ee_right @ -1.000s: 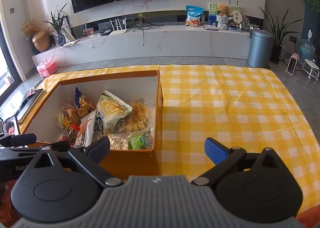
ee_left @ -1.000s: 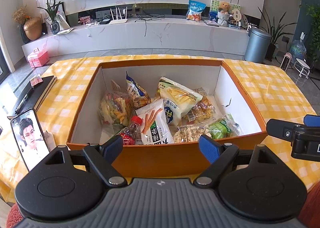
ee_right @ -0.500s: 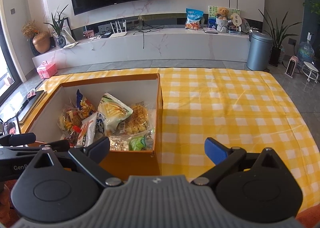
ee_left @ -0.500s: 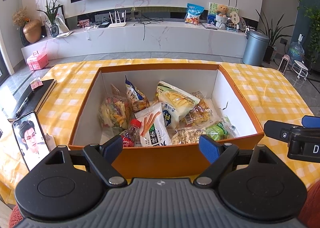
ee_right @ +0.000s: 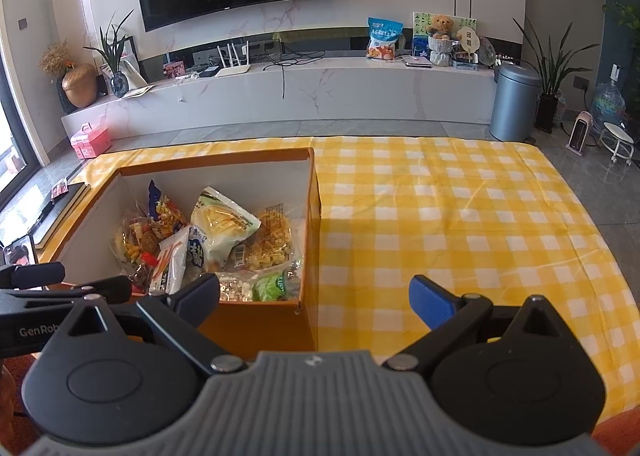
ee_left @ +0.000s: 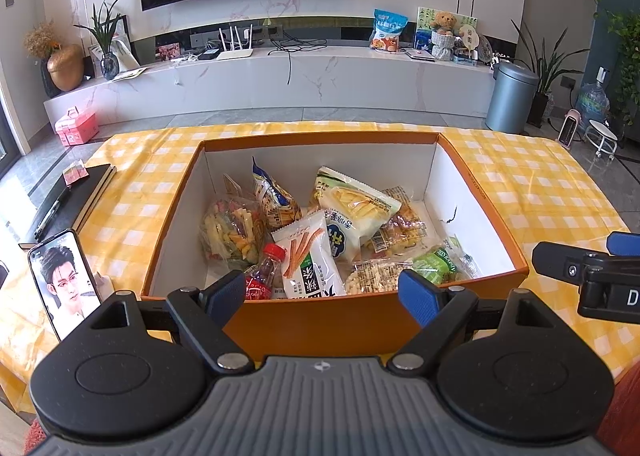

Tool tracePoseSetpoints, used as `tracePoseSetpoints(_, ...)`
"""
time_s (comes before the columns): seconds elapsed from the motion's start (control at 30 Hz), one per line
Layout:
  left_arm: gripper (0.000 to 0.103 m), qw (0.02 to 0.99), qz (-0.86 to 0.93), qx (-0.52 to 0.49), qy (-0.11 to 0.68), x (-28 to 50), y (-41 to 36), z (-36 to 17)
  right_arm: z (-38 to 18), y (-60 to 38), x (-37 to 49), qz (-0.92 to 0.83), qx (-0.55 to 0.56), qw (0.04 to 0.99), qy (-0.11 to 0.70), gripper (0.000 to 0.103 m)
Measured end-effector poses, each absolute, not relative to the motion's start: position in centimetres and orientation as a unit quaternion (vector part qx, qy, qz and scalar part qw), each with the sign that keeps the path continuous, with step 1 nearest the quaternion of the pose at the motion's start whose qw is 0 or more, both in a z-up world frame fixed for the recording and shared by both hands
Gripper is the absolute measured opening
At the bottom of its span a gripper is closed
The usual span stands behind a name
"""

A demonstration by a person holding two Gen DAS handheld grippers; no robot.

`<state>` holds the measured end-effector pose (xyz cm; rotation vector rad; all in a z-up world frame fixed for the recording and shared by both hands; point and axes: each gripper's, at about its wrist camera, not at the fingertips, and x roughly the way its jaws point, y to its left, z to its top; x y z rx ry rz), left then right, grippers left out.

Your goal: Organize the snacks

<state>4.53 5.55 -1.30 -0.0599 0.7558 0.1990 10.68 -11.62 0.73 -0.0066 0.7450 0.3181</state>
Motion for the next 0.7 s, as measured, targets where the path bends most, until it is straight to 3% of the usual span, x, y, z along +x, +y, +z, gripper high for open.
tracePoseSetpoints(0.7, 0.101, 0.929, 0.097, -0.029, 0.357, 4.12, 5.37, -0.62, 1.51, -11.2, 10.09, 0.162, -0.017, 0.922, 0.352, 0.098)
